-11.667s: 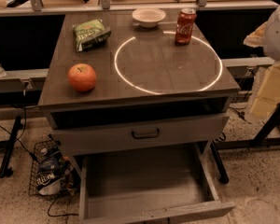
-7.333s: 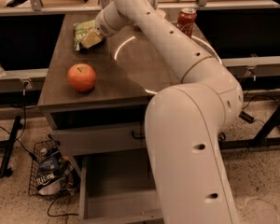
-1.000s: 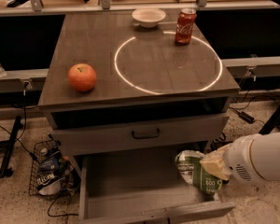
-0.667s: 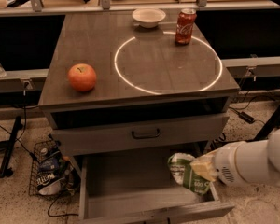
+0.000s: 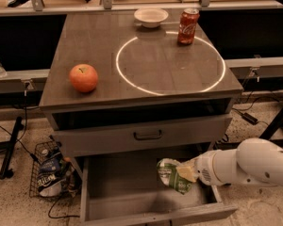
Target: Place green jalapeno chip bag into middle drawer
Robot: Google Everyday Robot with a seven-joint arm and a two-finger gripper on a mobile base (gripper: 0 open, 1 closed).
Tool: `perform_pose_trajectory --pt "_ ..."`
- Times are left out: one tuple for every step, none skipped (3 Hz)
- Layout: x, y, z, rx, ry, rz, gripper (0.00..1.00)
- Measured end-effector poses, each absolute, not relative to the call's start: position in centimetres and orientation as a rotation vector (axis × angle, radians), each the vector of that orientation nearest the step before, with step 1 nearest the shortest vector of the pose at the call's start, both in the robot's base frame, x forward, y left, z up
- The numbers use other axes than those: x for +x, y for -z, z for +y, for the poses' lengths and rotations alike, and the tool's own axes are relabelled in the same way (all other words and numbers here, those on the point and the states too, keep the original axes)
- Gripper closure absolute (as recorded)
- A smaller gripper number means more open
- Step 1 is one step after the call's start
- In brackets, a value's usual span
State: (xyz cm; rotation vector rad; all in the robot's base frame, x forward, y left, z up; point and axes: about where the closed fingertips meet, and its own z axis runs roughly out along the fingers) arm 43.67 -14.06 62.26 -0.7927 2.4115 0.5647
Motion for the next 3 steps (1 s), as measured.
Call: perform_pose_trajectory --pt "45.7 -58.2 -12.7 -0.778 -0.636 2.397 1.0" --pt "47.6 -54.7 -11.3 -0.754 -0.704 2.388 0.82" --pt "48.6 -52.4 -9.7 -0.728 -0.781 2.377 0.59"
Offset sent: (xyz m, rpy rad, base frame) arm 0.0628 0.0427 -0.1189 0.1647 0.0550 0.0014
